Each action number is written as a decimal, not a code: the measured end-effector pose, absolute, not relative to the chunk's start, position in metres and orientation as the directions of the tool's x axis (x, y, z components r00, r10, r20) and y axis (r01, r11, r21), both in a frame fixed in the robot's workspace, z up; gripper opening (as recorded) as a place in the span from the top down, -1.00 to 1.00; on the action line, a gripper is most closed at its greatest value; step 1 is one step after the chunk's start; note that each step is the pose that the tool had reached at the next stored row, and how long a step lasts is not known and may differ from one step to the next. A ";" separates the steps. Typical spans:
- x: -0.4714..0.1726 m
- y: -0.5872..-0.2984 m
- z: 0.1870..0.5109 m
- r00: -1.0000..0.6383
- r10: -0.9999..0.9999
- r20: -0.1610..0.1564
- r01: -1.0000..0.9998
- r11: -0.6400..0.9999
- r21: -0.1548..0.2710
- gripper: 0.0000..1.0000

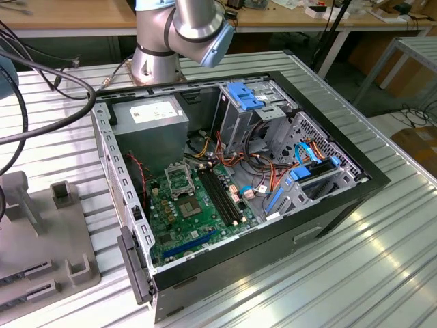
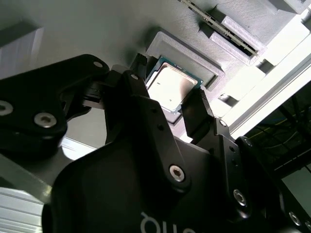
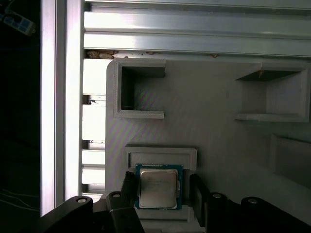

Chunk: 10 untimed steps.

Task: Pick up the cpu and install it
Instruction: 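Pick up the cpu and move it towards the insertion slot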

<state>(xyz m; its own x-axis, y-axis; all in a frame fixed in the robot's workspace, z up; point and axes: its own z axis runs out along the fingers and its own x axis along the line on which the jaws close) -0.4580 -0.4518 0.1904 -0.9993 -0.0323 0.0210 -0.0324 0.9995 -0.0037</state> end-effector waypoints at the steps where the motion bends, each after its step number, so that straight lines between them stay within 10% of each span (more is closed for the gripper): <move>1: -0.458 -0.452 0.190 -0.999 -0.032 0.021 -0.032 0.999 -0.004 -0.14; 10: -0.461 -0.451 0.190 -0.999 -0.032 0.021 -0.032 0.999 -0.004 -0.14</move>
